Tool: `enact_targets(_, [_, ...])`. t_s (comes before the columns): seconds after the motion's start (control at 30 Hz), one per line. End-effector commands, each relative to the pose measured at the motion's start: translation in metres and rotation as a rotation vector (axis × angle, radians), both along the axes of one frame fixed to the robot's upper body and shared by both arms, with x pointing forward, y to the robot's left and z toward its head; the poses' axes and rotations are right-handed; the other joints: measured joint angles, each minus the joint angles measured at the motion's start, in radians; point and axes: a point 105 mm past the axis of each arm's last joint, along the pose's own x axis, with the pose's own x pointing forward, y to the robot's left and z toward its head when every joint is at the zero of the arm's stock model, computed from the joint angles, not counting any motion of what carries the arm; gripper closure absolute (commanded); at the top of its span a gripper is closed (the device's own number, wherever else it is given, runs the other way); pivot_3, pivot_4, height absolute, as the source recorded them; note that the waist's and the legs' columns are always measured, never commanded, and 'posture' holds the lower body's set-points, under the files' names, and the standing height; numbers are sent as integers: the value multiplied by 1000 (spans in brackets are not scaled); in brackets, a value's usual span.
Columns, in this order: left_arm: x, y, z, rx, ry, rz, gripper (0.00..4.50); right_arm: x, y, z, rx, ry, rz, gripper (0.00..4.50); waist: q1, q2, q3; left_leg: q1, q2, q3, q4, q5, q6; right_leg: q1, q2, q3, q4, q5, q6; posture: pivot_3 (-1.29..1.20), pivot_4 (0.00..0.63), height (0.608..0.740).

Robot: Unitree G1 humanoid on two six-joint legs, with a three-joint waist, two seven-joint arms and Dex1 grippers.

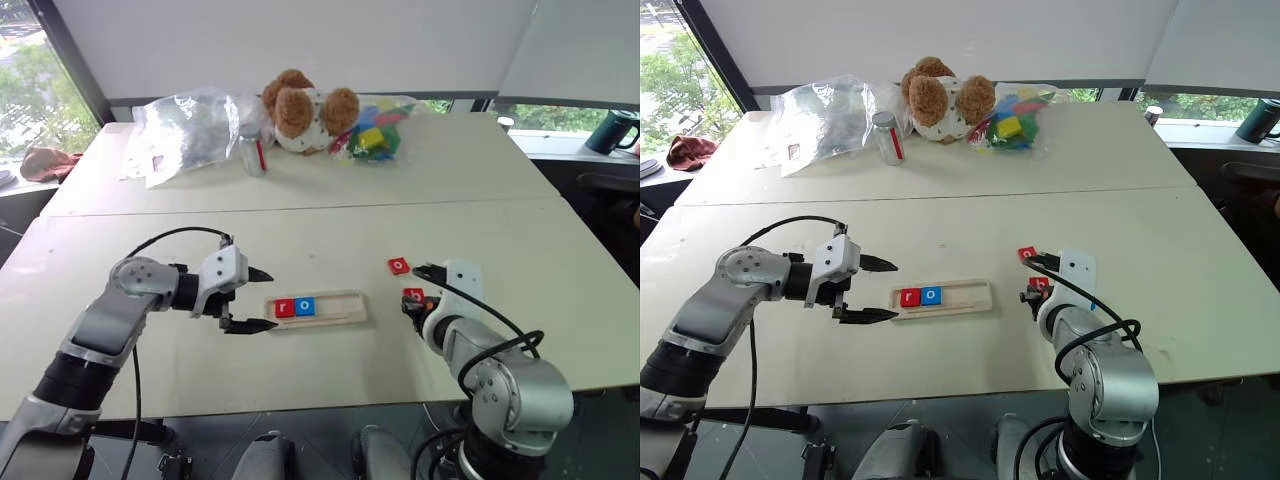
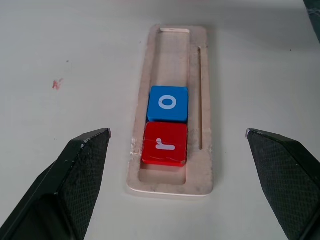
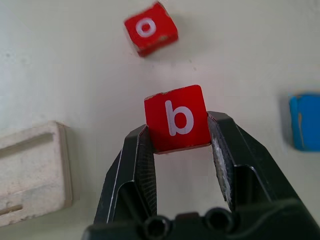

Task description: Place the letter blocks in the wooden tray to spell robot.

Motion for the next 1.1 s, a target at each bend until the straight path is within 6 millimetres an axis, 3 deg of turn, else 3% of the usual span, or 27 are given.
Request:
enact_targets(0.03, [1, -5, 7, -1, -34, -34, 0, -2, 2, -6, 49, 29, -31, 3376, -1, 0, 0, 0, 0, 1, 0, 0, 0, 0, 1, 0, 0, 0, 0, 0, 150, 740])
enact_targets(0.07, [1, -6, 7, -2, -33, -37, 0, -3, 4, -9, 69, 43, -33, 3376, -1, 0, 0, 0, 0, 1, 0, 0, 0, 0, 1, 0, 0, 0, 0, 0, 150, 740])
enact_targets(0.1, [0, -7, 7, -4, -32, -40, 0, -2, 3, -12, 76, 55, -39, 2576, -1, 0, 0, 0, 0, 1, 0, 0, 0, 0, 1, 0, 0, 0, 0, 0, 150, 740])
enact_targets(0.17, [0, -9, 9, -16, -33, -37, 0, -1, 3, -13, 74, 61, -33, 1862, -1, 0, 0, 0, 0, 1, 0, 0, 0, 0, 1, 0, 0, 0, 0, 0, 150, 740])
enact_targets(0.27, [2, -8, 13, -28, -37, -23, 0, 1, 3, -8, 43, 43, -2, 280, 1, 0, 0, 1, 0, 1, 0, 0, 0, 1, 1, 0, 0, 0, 0, 0, 150, 740])
enact_targets(0.3, [2, -6, 14, -27, -36, -19, 0, 2, 2, -4, 28, 25, 11, 76, 1, 0, 0, 1, 0, 1, 1, 0, 0, 2, 1, 0, 0, 0, 0, 0, 150, 740])
enact_targets(0.4, [2, 1, 16, -24, -26, -2, 0, 6, -1, 11, -26, -39, 74, 76, 0, 0, 0, 1, 0, 1, 1, 0, 0, 2, 1, 0, 0, 0, 0, 0, 150, 740])
enact_targets(0.53, [2, 15, 25, -23, 4, 28, 0, 8, 0, 44, -138, -147, 351, 76, -2, 0, 1, 1, 0, 1, 1, 0, 0, 1, 1, 0, -1, 0, 0, 0, 150, 740])
enact_targets(0.67, [-4, 18, 29, -29, 28, 15, 0, 11, -9, 57, -175, -183, 592, 76, 0, 0, 1, 1, 1, 0, 0, 0, 0, 2, 1, -1, -1, 0, 0, 0, 150, 740])
enact_targets(0.77, [-10, 16, 28, -10, 26, -17, 0, 14, -26, 51, -244, -243, 805, 76, 4, -1, 1, 1, 0, 0, 0, -1, 2, 4, 1, -1, -4, -1, 1, 0, 150, 740])
enact_targets(0.87, [-16, 14, 27, 1, 31, -27, 0, 4, -44, 29, -310, -219, 1054, 76, 4, -4, 3, 1, 0, 1, 1, -1, 2, 4, 0, 0, -3, -1, 2, 0, 150, 740])
enact_targets(1.1, [-23, 14, 21, 3, 40, -2, 0, 16, -56, 14, -305, -249, 1175, 76, 1, -4, 4, 3, 1, 2, 2, -1, 3, 6, -1, 1, -2, -1, 2, 0, 150, 740])
